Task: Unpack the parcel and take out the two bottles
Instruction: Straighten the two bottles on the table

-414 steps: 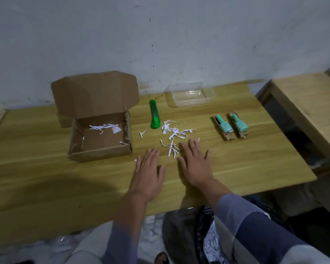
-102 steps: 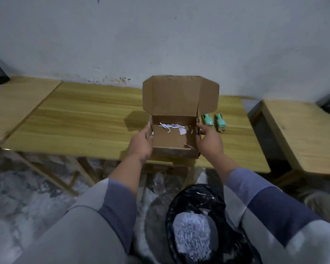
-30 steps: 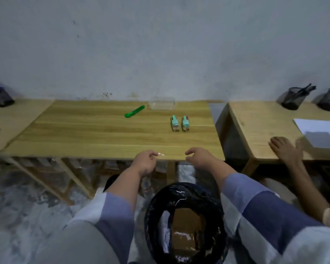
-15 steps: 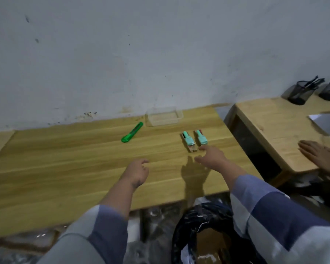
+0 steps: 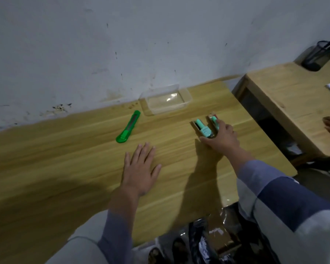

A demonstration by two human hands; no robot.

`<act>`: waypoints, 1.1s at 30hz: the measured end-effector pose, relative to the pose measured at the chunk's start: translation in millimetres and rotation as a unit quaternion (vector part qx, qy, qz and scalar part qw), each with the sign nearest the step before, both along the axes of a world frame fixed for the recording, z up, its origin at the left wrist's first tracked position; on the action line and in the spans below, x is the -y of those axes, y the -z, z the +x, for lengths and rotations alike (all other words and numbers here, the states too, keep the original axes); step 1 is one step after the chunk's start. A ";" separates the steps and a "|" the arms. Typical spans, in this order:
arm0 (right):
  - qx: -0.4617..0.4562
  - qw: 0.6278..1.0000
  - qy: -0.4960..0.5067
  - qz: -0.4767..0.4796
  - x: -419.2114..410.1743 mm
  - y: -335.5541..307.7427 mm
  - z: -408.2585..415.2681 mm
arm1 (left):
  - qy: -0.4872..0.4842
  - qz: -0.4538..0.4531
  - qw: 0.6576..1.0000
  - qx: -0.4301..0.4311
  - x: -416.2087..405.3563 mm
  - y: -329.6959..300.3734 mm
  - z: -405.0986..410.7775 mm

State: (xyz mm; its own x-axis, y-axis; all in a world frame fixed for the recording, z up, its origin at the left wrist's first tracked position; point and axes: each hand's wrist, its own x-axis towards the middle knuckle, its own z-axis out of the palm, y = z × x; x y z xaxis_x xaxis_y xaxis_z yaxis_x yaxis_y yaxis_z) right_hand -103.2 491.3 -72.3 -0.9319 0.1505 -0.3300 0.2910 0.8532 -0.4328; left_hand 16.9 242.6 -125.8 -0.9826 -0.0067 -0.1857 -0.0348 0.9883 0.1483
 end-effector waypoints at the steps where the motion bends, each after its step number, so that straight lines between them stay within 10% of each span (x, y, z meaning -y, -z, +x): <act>1: -0.013 1.000 0.006 0.006 2.4 2.1 -1.2 | 0.002 0.001 1.000 -0.014 2.0 2.4 1.0; 14: -0.088 0.993 0.035 -0.066 23.0 6.0 -39.1 | -0.026 0.043 0.997 -0.057 5.6 -5.4 -22.5; 19: -0.154 0.986 0.009 -0.064 32.1 -25.6 -82.9 | -0.161 0.212 0.959 -0.093 -0.1 -31.3 -82.1; 33: -0.013 0.895 -0.423 0.139 130.6 -27.9 -190.8 | -0.296 0.339 0.887 -0.105 -8.1 -27.8 -177.1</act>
State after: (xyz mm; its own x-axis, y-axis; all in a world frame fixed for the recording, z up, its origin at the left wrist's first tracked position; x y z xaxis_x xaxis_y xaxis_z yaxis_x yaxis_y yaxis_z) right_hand -294.0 360.7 -44.4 -0.7578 -0.5398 -0.3665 -0.5171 0.8394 -0.1672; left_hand -160.2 250.7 -97.9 -0.8579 -0.4891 -0.1573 -0.4182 0.4869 0.7668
